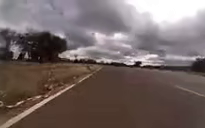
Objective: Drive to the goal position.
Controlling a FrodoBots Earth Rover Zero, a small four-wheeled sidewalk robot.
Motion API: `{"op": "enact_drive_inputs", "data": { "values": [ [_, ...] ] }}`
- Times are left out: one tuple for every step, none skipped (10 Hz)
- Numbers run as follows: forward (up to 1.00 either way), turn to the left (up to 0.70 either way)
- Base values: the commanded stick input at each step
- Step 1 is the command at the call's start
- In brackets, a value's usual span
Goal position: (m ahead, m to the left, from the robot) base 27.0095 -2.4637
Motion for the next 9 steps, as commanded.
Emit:
{"op": "enact_drive_inputs", "data": {
  "values": [
    [0.85,0.04],
    [0.85,0.04],
    [0.85,0.04],
    [0.85,0.04],
    [0.85,0.04],
    [0.85,0.04],
    [0.85,0.04],
    [0.85,0.04],
    [0.85,0.04]
  ]
}}
